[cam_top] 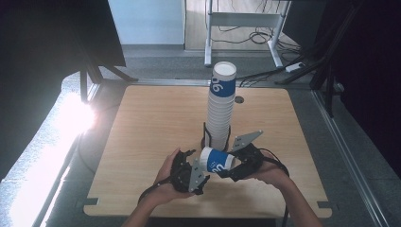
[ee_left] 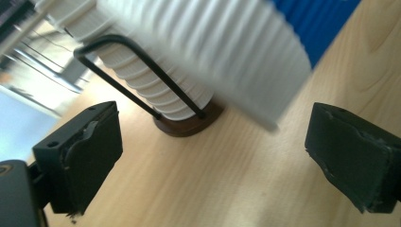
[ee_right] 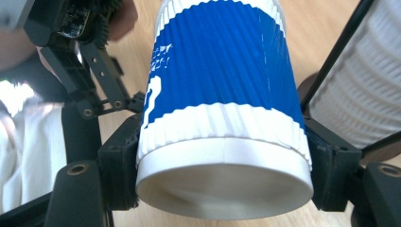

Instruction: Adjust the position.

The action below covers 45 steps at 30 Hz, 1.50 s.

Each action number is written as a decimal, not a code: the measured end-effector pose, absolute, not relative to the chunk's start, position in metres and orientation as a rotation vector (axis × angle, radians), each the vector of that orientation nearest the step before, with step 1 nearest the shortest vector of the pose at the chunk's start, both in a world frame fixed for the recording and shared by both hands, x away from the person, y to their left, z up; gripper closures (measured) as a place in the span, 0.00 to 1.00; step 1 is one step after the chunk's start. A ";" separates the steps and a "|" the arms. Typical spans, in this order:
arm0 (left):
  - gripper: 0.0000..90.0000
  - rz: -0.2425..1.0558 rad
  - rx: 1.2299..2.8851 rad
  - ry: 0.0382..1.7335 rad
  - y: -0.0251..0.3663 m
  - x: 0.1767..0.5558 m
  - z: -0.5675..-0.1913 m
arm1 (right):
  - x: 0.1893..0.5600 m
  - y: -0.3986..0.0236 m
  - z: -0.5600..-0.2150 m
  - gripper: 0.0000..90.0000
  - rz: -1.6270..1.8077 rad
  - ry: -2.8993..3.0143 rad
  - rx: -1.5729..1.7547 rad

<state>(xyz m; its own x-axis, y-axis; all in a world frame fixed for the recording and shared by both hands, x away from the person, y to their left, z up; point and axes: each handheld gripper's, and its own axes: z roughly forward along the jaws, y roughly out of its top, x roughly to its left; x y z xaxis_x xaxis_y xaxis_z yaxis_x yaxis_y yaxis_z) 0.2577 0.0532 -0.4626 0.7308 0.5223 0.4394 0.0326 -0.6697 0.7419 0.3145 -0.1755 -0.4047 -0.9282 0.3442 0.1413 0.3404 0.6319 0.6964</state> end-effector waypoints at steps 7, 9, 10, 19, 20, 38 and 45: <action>0.07 0.540 2.049 0.540 0.075 0.265 -0.457 | 0.308 -0.184 -0.410 0.30 1.394 2.699 0.585; 0.07 0.454 2.003 0.574 0.080 0.268 -0.457 | 0.305 -0.188 -0.414 0.30 1.466 2.644 0.586; 0.07 0.382 1.966 0.599 0.084 0.271 -0.458 | 0.303 -0.190 -0.418 0.30 1.519 2.599 0.595; 0.07 0.146 1.853 0.645 0.089 0.278 -0.457 | 0.295 -0.193 -0.439 0.30 1.702 2.440 0.621; 0.06 0.122 1.841 0.648 0.089 0.279 -0.457 | 0.295 -0.193 -0.441 0.30 1.714 2.430 0.625; 0.02 -0.252 1.569 0.715 0.087 0.292 -0.465 | 0.285 -0.190 -0.465 0.31 1.862 2.230 0.620; 0.02 -0.305 1.519 0.731 0.082 0.298 -0.466 | 0.281 -0.185 -0.466 0.31 1.881 2.205 0.588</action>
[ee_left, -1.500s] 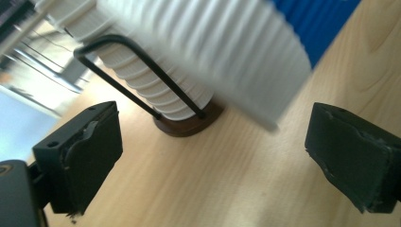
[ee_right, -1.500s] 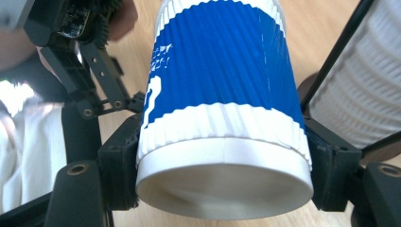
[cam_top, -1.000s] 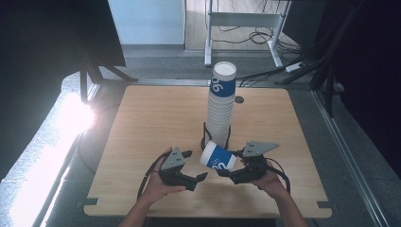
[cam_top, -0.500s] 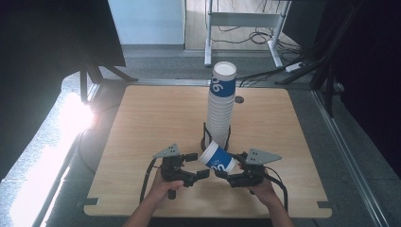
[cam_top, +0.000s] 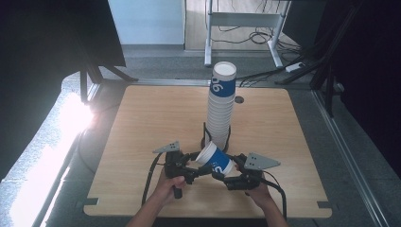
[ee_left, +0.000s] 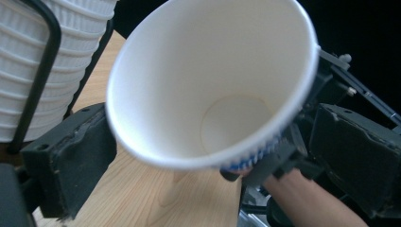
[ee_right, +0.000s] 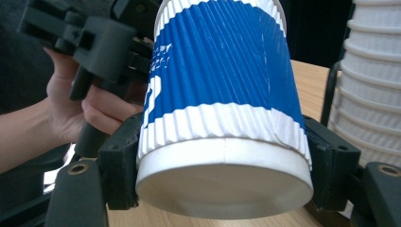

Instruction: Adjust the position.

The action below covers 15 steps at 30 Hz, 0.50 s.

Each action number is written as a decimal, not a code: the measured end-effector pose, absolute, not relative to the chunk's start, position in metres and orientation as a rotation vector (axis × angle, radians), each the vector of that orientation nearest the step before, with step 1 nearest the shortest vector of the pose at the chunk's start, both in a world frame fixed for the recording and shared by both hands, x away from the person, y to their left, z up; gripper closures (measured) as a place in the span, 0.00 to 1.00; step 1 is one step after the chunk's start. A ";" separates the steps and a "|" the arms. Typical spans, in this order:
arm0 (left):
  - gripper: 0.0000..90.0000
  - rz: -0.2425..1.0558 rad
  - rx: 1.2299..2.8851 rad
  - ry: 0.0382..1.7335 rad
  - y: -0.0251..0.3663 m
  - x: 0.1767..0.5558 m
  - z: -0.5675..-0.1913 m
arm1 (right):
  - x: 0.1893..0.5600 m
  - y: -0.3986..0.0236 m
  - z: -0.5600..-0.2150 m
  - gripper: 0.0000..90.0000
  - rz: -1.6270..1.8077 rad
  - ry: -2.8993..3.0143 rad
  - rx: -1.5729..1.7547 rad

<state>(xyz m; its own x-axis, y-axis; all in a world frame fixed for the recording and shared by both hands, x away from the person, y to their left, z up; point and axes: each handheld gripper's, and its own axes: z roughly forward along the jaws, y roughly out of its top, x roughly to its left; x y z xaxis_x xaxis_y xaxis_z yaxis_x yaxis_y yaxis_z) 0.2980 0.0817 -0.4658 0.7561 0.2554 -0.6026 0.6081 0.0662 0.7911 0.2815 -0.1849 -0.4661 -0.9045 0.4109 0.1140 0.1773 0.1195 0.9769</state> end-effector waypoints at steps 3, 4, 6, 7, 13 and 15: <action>0.04 -0.327 1.506 0.738 0.077 0.301 -0.468 | 0.279 -0.181 -0.466 0.31 1.886 2.206 0.562; 0.05 -0.327 1.506 0.738 0.077 0.301 -0.468 | 0.279 -0.181 -0.466 0.31 1.886 2.206 0.562; 0.08 -0.335 1.500 0.733 0.076 0.302 -0.469 | 0.279 -0.179 -0.467 0.31 1.880 2.214 0.550; 0.09 -0.333 1.491 0.736 0.075 0.303 -0.469 | 0.278 -0.179 -0.467 0.31 1.873 2.217 0.548; 0.17 -0.309 1.471 0.722 0.077 0.302 -0.469 | 0.279 -0.178 -0.472 0.31 1.857 2.233 0.560; 0.19 -0.313 1.467 0.718 0.076 0.301 -0.469 | 0.279 -0.178 -0.472 0.31 1.860 2.233 0.561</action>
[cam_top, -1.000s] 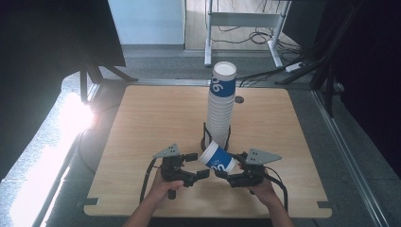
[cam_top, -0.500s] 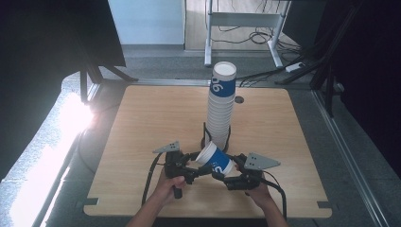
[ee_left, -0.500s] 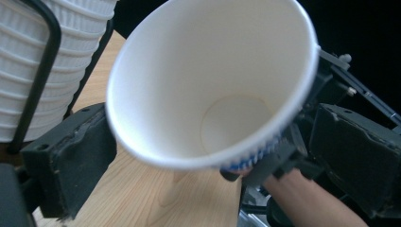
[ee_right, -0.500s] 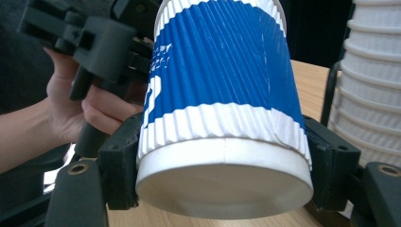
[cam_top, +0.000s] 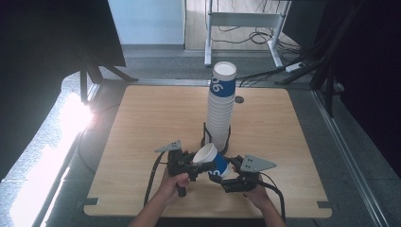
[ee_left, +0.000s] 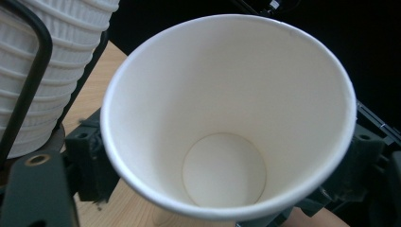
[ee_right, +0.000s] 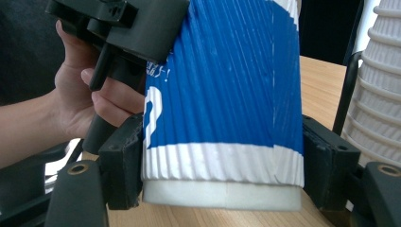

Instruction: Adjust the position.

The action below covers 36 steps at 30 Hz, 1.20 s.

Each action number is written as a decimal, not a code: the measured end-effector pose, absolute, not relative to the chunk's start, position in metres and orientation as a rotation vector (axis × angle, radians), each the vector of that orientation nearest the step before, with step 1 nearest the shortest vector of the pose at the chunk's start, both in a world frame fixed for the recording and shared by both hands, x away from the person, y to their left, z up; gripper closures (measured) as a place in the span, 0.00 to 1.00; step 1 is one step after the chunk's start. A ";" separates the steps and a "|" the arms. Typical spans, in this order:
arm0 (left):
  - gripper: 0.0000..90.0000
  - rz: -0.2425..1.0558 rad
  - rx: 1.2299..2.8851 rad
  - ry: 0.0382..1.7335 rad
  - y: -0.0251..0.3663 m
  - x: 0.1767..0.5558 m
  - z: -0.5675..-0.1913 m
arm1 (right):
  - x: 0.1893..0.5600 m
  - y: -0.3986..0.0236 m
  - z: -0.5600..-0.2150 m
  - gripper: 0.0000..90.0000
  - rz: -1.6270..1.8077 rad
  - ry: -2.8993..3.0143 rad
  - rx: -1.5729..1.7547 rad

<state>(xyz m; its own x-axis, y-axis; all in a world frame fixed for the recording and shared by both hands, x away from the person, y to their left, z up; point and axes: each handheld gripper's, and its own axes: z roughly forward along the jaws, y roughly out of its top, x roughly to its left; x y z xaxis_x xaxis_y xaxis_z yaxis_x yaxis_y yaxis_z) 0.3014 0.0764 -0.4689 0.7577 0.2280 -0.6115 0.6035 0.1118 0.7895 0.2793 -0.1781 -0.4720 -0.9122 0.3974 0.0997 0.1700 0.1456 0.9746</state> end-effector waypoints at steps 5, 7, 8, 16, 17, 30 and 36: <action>0.22 -0.295 1.467 0.706 0.076 0.300 -0.469 | 0.279 -0.178 -0.472 0.31 1.856 2.235 0.560; 0.22 -0.291 1.468 0.703 0.076 0.300 -0.468 | 0.279 -0.178 -0.472 0.31 1.857 2.235 0.560; 0.22 -0.282 1.467 0.700 0.076 0.300 -0.468 | 0.279 -0.178 -0.472 0.31 1.856 2.234 0.559; 0.22 -0.279 1.449 0.695 0.076 0.299 -0.470 | 0.279 -0.177 -0.471 0.30 1.857 2.231 0.558; 0.22 -0.278 1.444 0.696 0.076 0.298 -0.470 | 0.279 -0.177 -0.471 0.30 1.857 2.231 0.558; 0.23 -0.155 1.502 0.659 0.076 0.292 -0.461 | 0.278 -0.179 -0.468 0.27 1.845 2.262 0.586; 0.23 -0.086 1.546 0.642 0.079 0.290 -0.456 | 0.279 -0.181 -0.467 0.25 1.841 2.270 0.595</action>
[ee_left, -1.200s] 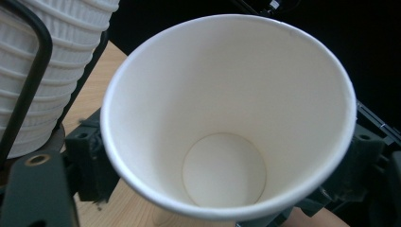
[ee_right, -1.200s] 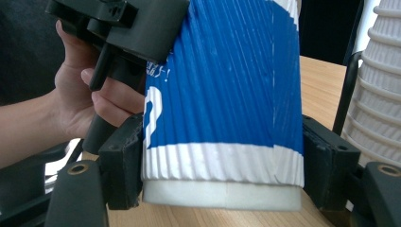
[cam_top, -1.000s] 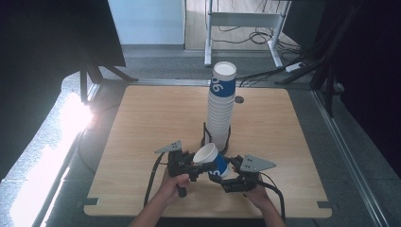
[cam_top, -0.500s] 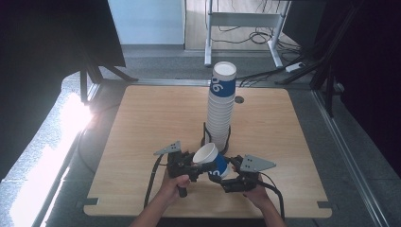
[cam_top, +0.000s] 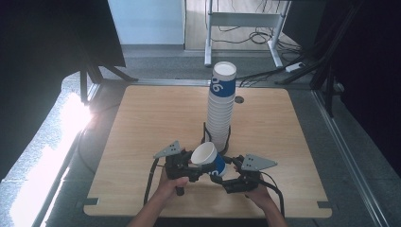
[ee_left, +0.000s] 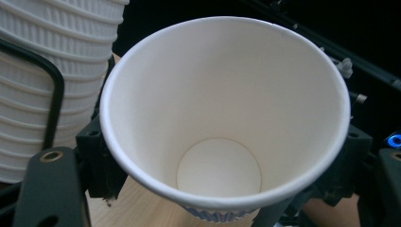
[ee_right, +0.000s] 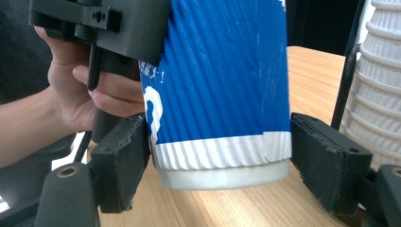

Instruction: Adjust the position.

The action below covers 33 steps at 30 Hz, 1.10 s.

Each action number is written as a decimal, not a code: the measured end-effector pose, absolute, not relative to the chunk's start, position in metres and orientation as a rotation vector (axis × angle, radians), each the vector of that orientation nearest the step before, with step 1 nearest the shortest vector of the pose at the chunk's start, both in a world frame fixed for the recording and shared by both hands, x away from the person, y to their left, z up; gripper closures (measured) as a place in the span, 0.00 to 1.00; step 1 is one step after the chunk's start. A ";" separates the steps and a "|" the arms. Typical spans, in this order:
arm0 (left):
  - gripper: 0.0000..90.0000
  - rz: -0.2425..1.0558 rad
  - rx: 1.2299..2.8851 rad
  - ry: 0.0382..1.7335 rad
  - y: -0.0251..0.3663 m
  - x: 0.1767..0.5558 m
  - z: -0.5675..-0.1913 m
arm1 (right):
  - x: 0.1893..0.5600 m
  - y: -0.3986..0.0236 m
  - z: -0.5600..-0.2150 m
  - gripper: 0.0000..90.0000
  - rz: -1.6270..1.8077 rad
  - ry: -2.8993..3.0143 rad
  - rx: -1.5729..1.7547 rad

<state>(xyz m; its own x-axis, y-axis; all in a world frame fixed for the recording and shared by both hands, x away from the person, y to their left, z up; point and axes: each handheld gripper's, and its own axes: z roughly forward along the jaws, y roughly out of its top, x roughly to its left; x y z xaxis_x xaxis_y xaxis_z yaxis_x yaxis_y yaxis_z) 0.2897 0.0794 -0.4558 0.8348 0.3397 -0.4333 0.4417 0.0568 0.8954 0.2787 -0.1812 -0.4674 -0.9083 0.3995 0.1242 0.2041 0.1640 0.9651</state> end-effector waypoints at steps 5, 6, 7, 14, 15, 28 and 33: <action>0.23 -0.031 1.574 0.625 0.081 0.287 -0.451 | 0.278 -0.183 -0.467 0.24 1.830 2.271 0.596; 0.23 0.002 1.593 0.621 0.082 0.286 -0.449 | 0.278 -0.184 -0.466 0.23 1.817 2.283 0.593; 0.23 0.002 1.593 0.621 0.082 0.286 -0.449 | 0.278 -0.184 -0.466 0.23 1.817 2.283 0.593; 0.23 0.085 1.652 0.604 0.083 0.282 -0.443 | 0.277 -0.185 -0.466 0.22 1.791 2.305 0.579; 0.23 0.094 1.658 0.603 0.082 0.282 -0.443 | 0.277 -0.185 -0.466 0.22 1.786 2.308 0.577; 0.23 0.255 1.775 0.575 0.079 0.276 -0.441 | 0.275 -0.183 -0.468 0.21 1.720 2.342 0.559; 0.23 0.350 1.826 0.549 0.077 0.271 -0.438 | 0.275 -0.182 -0.469 0.21 1.699 2.352 0.553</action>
